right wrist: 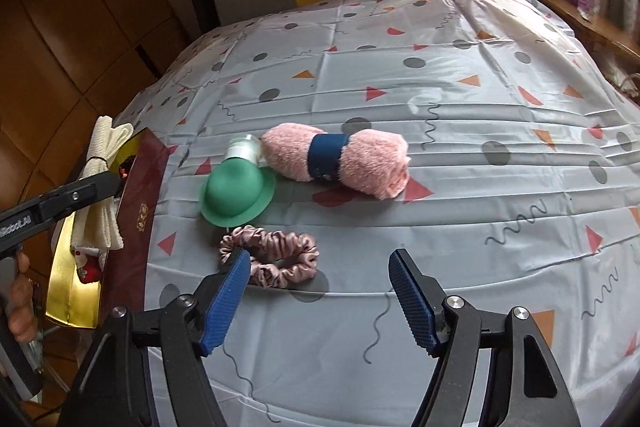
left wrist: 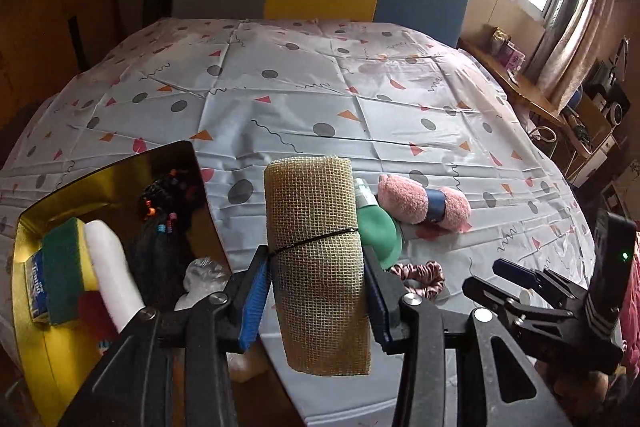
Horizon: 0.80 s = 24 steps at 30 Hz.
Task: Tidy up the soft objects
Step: 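Lift the bandage toward the tray with the left tool while the right tool grasps the green silicone cup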
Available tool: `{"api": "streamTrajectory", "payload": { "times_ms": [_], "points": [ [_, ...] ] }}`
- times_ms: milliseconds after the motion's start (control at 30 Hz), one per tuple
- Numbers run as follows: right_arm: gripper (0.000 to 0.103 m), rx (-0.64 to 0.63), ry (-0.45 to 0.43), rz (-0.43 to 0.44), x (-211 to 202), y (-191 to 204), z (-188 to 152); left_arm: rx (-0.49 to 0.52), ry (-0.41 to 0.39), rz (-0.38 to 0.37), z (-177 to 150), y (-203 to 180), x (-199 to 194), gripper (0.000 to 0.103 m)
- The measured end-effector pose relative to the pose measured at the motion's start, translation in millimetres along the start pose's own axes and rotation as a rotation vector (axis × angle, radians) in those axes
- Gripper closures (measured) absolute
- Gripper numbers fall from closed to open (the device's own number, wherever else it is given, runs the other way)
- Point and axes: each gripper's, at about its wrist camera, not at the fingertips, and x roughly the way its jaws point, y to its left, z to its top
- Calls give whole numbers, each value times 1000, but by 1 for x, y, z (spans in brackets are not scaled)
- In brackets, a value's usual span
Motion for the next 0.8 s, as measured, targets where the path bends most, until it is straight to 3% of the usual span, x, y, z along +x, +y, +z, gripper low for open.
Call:
{"api": "streamTrajectory", "payload": {
  "times_ms": [300,533,567,667,800],
  "points": [
    [29,94,44,116,44,32,28,-29,-63,3,-40,38,-53,59],
    [23,107,154,50,101,56,57,-75,-109,27,-61,64,-81,59],
    [37,86,167,27,107,60,57,-79,-120,34,-63,67,-85,59],
    [52,-9,160,-35,113,75,56,-97,-148,61,-68,77,-96,59],
    [55,-86,149,-76,116,84,52,-110,-176,126,-78,88,-106,59]
  ]
}}
